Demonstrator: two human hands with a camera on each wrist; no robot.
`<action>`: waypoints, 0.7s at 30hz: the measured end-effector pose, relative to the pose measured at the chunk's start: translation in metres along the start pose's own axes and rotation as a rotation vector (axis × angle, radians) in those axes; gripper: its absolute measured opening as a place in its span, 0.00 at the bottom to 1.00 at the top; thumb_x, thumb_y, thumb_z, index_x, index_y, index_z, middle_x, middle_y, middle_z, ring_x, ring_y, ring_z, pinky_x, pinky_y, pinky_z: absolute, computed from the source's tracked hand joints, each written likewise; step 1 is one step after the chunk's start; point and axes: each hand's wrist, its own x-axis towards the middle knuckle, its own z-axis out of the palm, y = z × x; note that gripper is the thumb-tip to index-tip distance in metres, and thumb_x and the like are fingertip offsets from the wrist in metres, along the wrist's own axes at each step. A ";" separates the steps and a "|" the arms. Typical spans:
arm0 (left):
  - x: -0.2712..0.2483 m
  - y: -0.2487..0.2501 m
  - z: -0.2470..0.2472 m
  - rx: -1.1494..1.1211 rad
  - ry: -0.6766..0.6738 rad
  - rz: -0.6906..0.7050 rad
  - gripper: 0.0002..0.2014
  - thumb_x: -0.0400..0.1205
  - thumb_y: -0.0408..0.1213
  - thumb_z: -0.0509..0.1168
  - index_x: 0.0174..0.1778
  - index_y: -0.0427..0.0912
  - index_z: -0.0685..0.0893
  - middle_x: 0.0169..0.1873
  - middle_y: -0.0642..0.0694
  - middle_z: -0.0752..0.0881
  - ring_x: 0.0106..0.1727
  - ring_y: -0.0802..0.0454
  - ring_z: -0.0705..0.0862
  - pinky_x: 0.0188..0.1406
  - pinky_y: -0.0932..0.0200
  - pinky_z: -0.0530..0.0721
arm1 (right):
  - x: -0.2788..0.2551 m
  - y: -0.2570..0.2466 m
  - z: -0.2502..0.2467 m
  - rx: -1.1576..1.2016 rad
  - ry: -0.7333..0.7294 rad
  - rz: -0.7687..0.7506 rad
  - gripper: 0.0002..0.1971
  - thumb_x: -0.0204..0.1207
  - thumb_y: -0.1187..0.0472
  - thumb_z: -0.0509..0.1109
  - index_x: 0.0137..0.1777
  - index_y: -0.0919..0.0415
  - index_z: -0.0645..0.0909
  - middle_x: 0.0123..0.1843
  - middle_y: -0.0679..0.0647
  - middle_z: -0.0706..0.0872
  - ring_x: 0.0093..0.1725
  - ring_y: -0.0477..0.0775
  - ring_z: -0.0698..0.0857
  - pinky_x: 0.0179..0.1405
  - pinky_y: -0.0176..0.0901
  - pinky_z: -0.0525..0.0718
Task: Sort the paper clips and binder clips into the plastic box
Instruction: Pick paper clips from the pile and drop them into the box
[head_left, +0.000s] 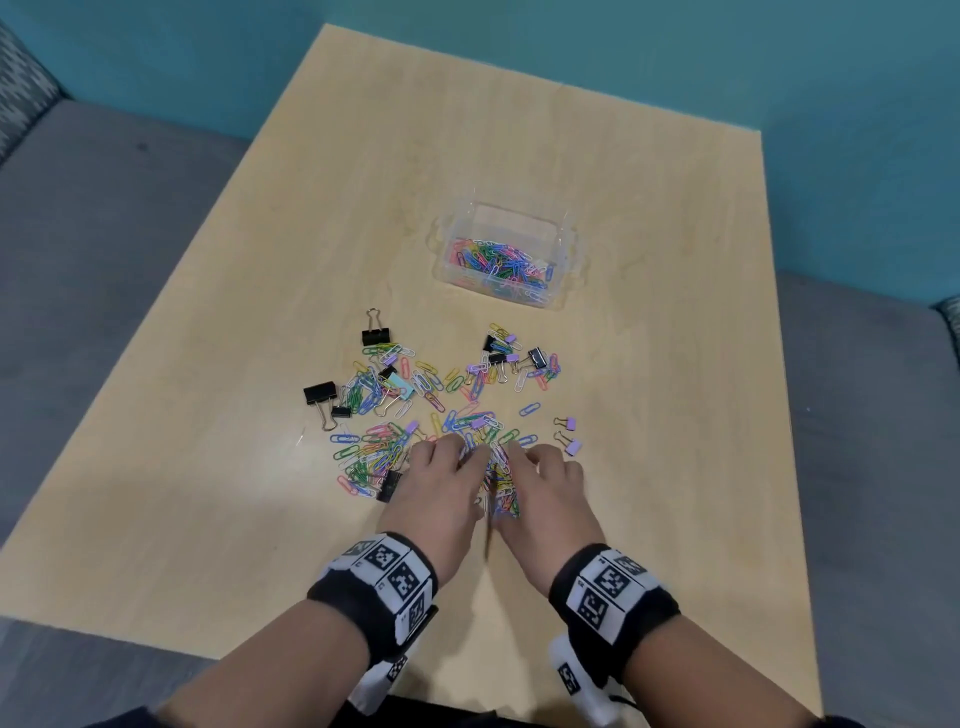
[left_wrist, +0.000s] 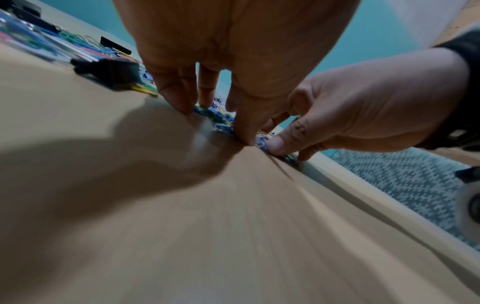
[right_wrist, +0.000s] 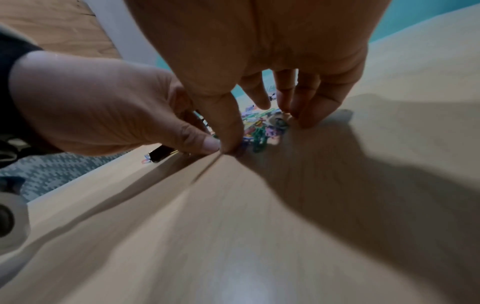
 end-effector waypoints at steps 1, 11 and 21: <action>0.002 0.002 0.000 -0.012 0.017 0.003 0.30 0.69 0.40 0.74 0.68 0.49 0.75 0.57 0.43 0.76 0.53 0.42 0.72 0.54 0.49 0.80 | 0.004 -0.003 0.001 0.014 0.011 -0.005 0.32 0.72 0.59 0.68 0.76 0.52 0.65 0.67 0.54 0.69 0.59 0.60 0.67 0.59 0.48 0.74; 0.021 0.003 -0.003 -0.075 0.002 -0.047 0.06 0.76 0.29 0.60 0.45 0.44 0.78 0.48 0.43 0.74 0.45 0.44 0.69 0.38 0.54 0.66 | 0.027 -0.006 -0.002 0.116 0.047 -0.002 0.05 0.74 0.68 0.63 0.49 0.62 0.76 0.52 0.59 0.73 0.47 0.65 0.77 0.39 0.50 0.72; 0.035 -0.002 -0.016 -0.195 -0.080 -0.164 0.06 0.77 0.28 0.60 0.38 0.43 0.80 0.40 0.48 0.72 0.37 0.45 0.74 0.32 0.56 0.66 | 0.034 0.002 -0.019 0.147 -0.093 0.050 0.06 0.75 0.68 0.61 0.43 0.56 0.75 0.47 0.54 0.77 0.42 0.60 0.79 0.37 0.49 0.75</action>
